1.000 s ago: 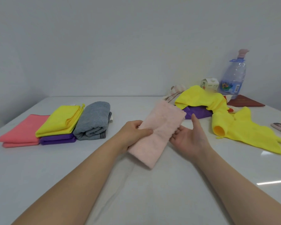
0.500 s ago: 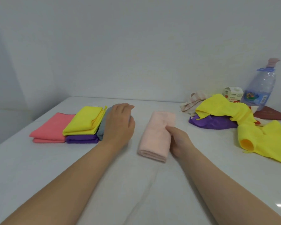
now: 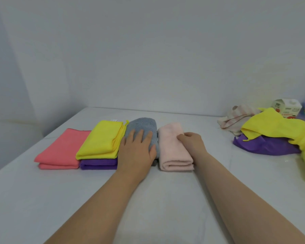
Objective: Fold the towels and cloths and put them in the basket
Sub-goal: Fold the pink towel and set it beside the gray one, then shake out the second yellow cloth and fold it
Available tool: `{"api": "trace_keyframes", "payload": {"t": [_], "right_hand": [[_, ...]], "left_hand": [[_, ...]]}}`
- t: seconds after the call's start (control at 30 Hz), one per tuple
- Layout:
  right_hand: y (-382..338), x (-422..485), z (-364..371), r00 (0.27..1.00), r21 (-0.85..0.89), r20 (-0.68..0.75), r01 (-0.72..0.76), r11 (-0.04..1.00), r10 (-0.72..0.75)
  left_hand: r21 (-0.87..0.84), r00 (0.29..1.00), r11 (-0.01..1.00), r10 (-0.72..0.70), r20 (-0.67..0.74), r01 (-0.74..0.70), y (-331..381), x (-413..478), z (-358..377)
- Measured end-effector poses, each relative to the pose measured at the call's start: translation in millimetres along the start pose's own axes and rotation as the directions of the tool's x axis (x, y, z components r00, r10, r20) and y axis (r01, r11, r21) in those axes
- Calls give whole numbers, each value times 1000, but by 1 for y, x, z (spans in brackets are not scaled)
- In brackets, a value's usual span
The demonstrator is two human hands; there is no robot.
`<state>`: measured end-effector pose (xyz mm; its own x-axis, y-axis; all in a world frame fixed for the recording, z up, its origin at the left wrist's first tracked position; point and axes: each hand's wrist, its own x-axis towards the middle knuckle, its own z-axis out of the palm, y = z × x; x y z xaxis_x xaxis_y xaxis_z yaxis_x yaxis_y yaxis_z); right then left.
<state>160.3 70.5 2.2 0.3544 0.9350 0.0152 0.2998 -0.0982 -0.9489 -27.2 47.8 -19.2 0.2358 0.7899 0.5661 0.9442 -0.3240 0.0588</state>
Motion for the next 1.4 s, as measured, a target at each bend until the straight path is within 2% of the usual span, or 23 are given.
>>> {"api": "trace_keyframes", "payload": {"t": [0.17, 0.3, 0.33, 0.4, 0.43, 0.47, 0.53, 0.57, 0.6, 0.67, 0.77, 1.0, 1.17, 1.3, 1.4], "right_hand": [[0, 3, 3, 995, -44, -83, 45, 998, -49], [-5, -3, -6, 998, 36, 64, 22, 999, -25], [-8, -4, -10, 995, -43, 63, 77, 996, -75], [-14, -8, -13, 961, -338, 12, 264, 903, -277], [-16, -12, -12, 930, -468, 45, 342, 815, -365], [-16, -16, -10, 913, -577, 133, 389, 718, -386], [-9, -22, -1, 911, -720, 342, 412, 558, -230], [-3, -25, 2, 913, -743, 387, 392, 542, -129], [2, -28, 5, 917, -741, 391, 366, 563, -82], [8, -31, 11, 932, -718, 344, 342, 607, -119], [5, -34, 22, 941, -725, 294, 333, 603, -165], [-1, -27, 42, 924, -705, 312, 381, 599, -221], [2, -38, 27, 905, -618, 193, 413, 669, -380], [12, -49, -6, 932, -549, 153, 357, 756, -329], [23, -57, -34, 954, -415, 104, 299, 859, -282]], "left_hand": [[16, 981, 987, 160, -112, -160, -4, 4, 4], [4, 981, 986, 166, -101, -167, -7, 4, 7], [-11, 979, 984, 178, -100, -180, -9, 5, 8], [-49, 976, 978, 197, -92, -202, -16, 6, 8], [-59, 974, 975, 206, -94, -212, -19, 7, 8], [-67, 973, 974, 212, -95, -219, -21, 7, 8], [-79, 972, 972, 215, -95, -222, -25, 7, 6], [-86, 973, 972, 210, -100, -219, -26, 7, 6], [-94, 975, 974, 198, -103, -207, -26, 6, 5], [-101, 980, 979, 165, -110, -176, -26, 5, 5], [-104, 983, 982, 144, -117, -156, -21, 4, 4], [-39, 996, 999, 28, -81, -31, -17, 4, 4], [-9, 999, 1000, 1, -37, -2, -10, 0, -1], [52, 1000, 998, 27, -14, -26, 23, -10, -12], [11, 996, 996, 92, -12, -92, 55, -16, -17]]}}
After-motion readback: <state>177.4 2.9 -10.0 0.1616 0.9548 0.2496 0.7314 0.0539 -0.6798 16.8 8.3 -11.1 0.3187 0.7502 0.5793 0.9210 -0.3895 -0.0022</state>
